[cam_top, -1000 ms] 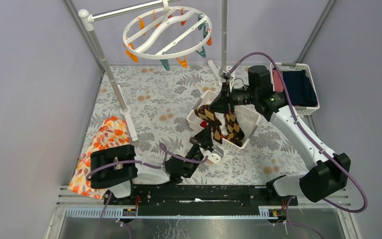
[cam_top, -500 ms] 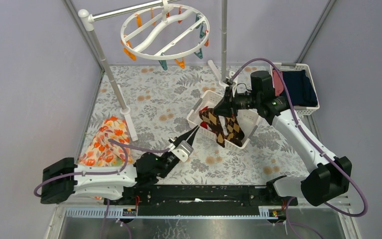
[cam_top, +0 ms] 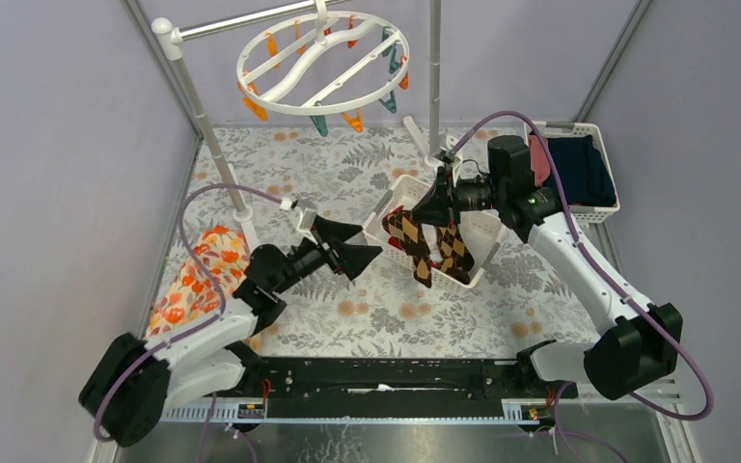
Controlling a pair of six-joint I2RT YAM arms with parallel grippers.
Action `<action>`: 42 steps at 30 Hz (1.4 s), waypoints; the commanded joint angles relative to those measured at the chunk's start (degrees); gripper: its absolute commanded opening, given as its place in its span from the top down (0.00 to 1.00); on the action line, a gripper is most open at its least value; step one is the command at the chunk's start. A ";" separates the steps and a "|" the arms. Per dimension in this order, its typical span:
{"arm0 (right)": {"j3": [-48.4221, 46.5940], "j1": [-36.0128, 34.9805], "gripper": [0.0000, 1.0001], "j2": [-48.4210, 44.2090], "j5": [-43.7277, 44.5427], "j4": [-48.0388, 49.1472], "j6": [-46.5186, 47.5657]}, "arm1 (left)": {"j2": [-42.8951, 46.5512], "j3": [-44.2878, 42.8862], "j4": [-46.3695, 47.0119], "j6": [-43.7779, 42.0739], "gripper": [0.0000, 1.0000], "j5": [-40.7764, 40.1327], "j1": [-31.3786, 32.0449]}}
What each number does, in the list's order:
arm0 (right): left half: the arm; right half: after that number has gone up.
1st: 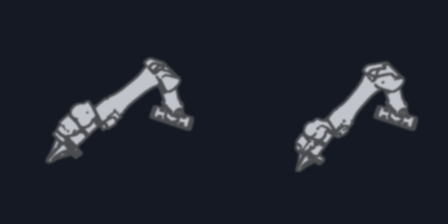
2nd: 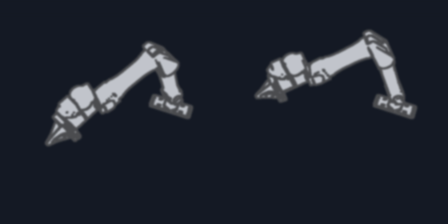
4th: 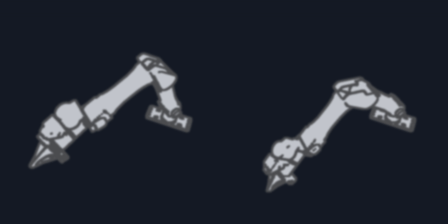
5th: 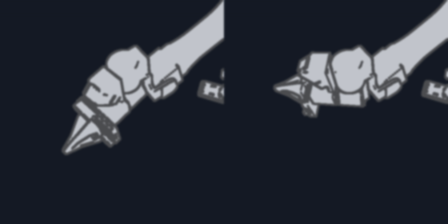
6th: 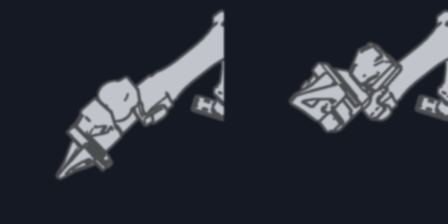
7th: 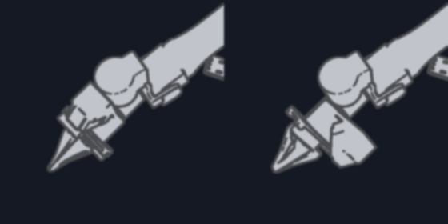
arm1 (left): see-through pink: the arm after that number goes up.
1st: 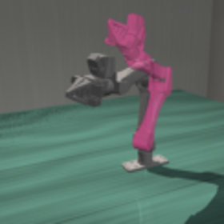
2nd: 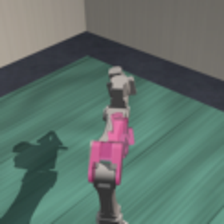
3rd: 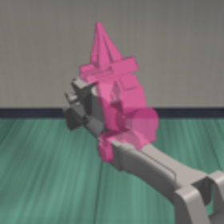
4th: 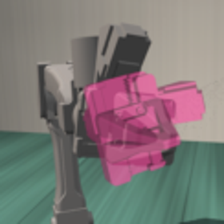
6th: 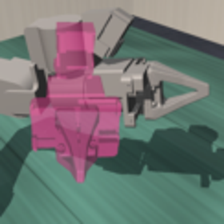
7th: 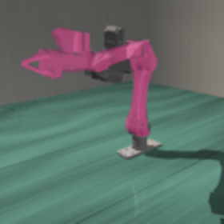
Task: Clip the socks to the hanger
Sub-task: Pick up the sock from the bin.
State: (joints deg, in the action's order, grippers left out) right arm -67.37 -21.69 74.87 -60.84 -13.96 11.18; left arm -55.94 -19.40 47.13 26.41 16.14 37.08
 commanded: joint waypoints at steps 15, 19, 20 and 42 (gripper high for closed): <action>0.75 0.34 0.90 -1.35 -3.09 3.66 -1.89 | -32.48 -5.13 44.67 47.89 0.22 23.59 -3.95; 0.92 0.35 0.90 -0.96 -3.66 4.43 -2.89 | -35.35 -8.04 44.71 48.70 0.29 23.23 -3.39; 0.93 0.34 0.90 -0.96 -3.75 4.54 -3.08 | -36.17 -8.70 44.71 48.73 0.29 23.17 -3.27; 1.38 0.34 0.90 -0.01 -2.53 4.02 -1.69 | -36.93 -11.92 44.89 51.76 0.61 26.94 -2.32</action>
State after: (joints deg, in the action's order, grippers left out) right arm -65.87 -21.61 74.76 -63.05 -10.85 8.78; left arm -93.12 -30.28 87.18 77.23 41.39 34.13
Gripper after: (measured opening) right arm 0.101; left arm 0.538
